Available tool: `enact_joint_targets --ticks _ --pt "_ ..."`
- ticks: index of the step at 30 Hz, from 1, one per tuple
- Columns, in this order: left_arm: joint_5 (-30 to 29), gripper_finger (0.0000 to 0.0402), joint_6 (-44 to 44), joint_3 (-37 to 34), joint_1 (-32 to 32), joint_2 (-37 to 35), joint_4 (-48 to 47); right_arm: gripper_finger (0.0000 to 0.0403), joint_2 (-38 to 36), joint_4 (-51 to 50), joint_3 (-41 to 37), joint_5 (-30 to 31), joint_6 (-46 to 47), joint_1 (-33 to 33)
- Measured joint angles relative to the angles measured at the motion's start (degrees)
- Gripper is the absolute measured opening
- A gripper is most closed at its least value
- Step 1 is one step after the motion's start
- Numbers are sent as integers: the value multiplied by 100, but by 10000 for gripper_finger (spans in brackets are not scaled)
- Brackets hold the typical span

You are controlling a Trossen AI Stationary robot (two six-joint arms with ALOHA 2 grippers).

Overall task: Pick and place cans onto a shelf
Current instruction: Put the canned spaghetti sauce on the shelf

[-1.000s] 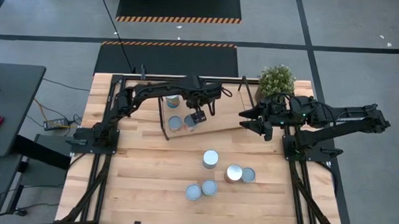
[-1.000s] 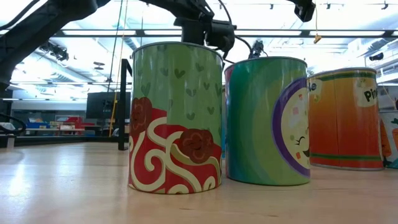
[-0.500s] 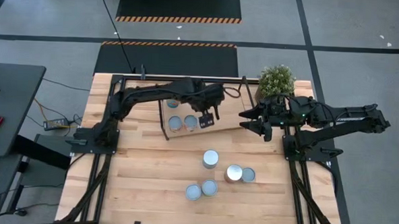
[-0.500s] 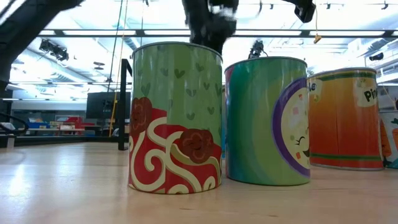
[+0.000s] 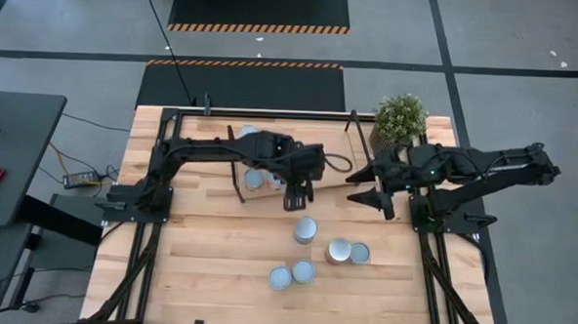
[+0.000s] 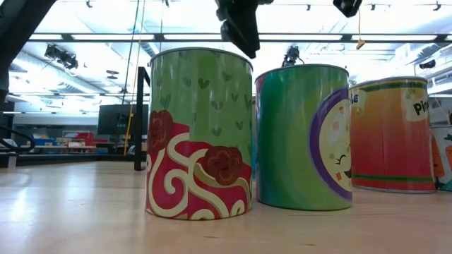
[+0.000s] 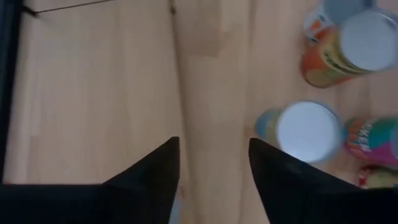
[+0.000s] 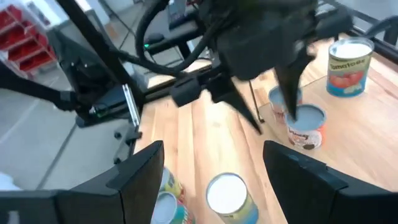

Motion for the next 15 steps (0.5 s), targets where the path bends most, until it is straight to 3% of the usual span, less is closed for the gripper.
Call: enact_joint_targets --ticks 7,15 --pt "-115 142 -132 -424 -370 -182 -267 281 0 -73 438 -5 -156 14" --pt "-768 119 -956 -1638 -840 -1535 20 281 108 -452 843 -262 -255 56"
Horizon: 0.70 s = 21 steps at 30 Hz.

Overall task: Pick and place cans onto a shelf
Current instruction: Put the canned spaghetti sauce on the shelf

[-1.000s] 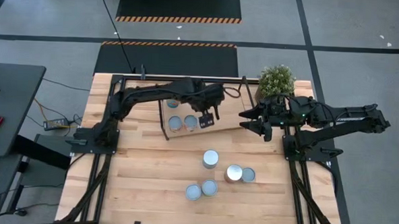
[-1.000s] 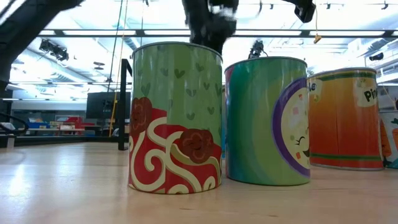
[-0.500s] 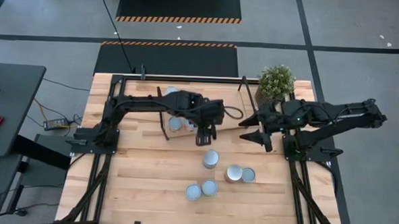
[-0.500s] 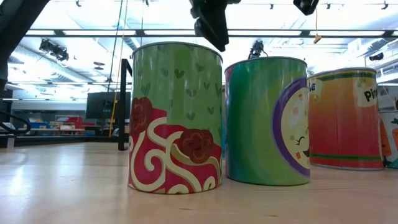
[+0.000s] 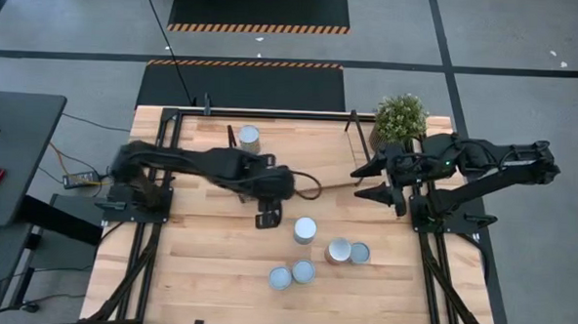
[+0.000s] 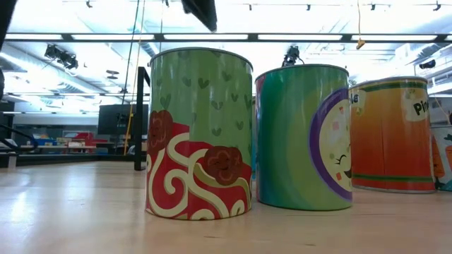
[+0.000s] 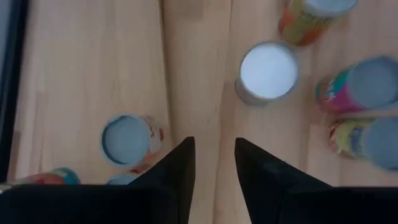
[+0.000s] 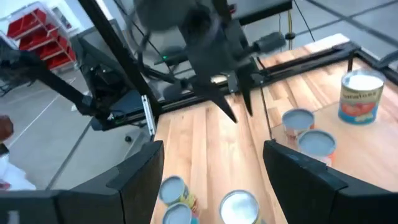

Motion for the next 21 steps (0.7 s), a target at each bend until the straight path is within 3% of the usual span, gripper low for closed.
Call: enact_joint_targets --ticks 10,14,21 --pt "-307 119 -1511 -2393 -695 -1665 2261 281 910 246 -4 -245 -353 347" --pt "-896 119 -1899 -2895 -1154 -1907 2518 281 1451 348 106 -245 -309 509" --pt "-1709 119 -2447 -3472 -1796 -2342 2894 281 2687 292 961 -244 -446 752"
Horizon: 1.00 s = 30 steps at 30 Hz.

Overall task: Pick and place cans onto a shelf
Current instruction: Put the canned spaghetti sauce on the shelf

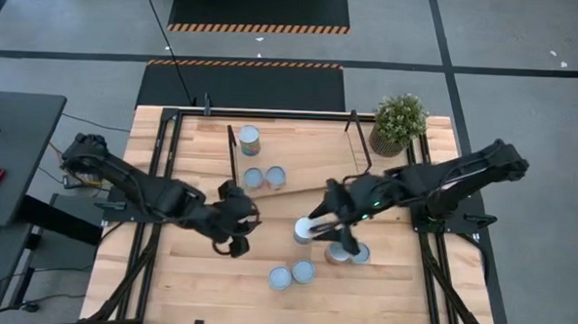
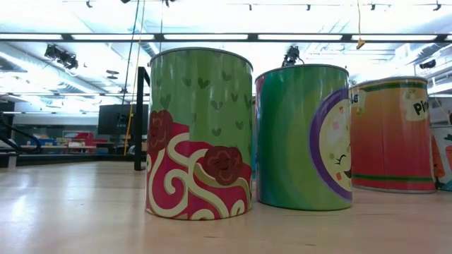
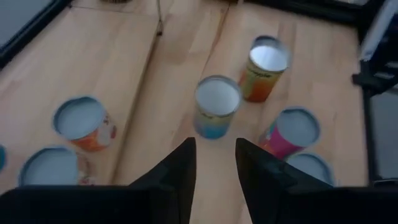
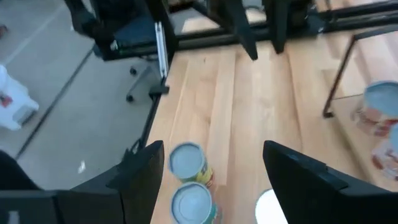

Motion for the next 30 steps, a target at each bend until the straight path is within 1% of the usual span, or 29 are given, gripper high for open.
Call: enact_joint_targets --ticks 2,4,7,8,10,12,14,16,19,22,26,30 --pt "-26 119 -114 -244 -98 -193 106 281 375 58 290 3 -37 56" --pt "-52 118 -164 -510 -167 -374 568 281 713 -71 562 3 -40 123" --pt "-36 113 -273 -1092 -274 -731 1104 282 1189 -142 1019 4 -40 261" --pt "-21 109 -363 -1266 -280 -832 1468 283 1337 -184 1143 11 -41 310" --pt "-14 102 -650 -1667 -293 -1095 1810 287 1624 -150 1365 44 -89 394" --pt "-51 93 -992 -1977 -328 -1248 2460 293 1886 -207 1554 56 -139 472" --pt "-141 86 -1252 -2261 -393 -1399 2799 302 2148 -171 1745 50 -158 553" --pt "-196 79 -1427 -2382 -458 -1439 3191 313 2415 -271 1936 50 -162 619" --pt "-399 74 -1571 -2463 -519 -1474 3269 332 2797 -426 2251 52 -155 730" --pt "-416 73 -1603 -2461 -526 -1474 3217 349 3164 -630 2608 113 -152 867" --pt "-358 76 -2085 -2463 -734 -1472 3334 361 3630 -1135 3024 513 -326 1076" --pt "-7 77 -2176 -2468 -966 -1574 3429 362 3895 -1373 3363 672 -437 1205"
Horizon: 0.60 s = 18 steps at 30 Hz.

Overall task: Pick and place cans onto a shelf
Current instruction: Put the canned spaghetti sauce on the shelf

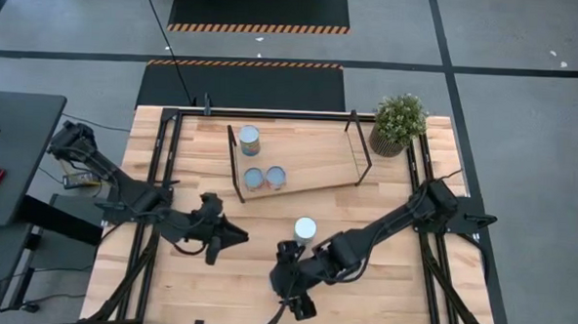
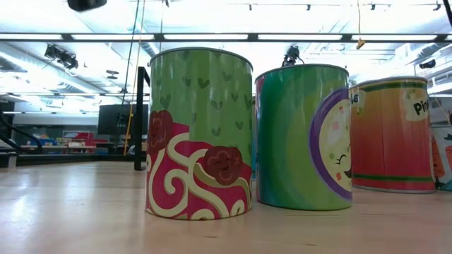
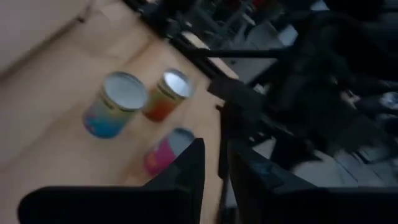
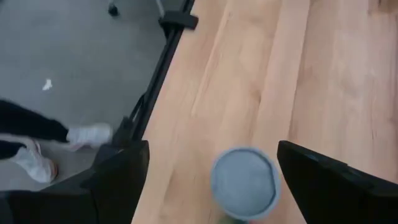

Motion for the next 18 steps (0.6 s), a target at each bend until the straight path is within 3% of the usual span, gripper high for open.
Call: enact_joint_targets --ticks 18 --pt "-237 78 882 9 -405 -902 473 386 698 30 111 127 -771 -315"
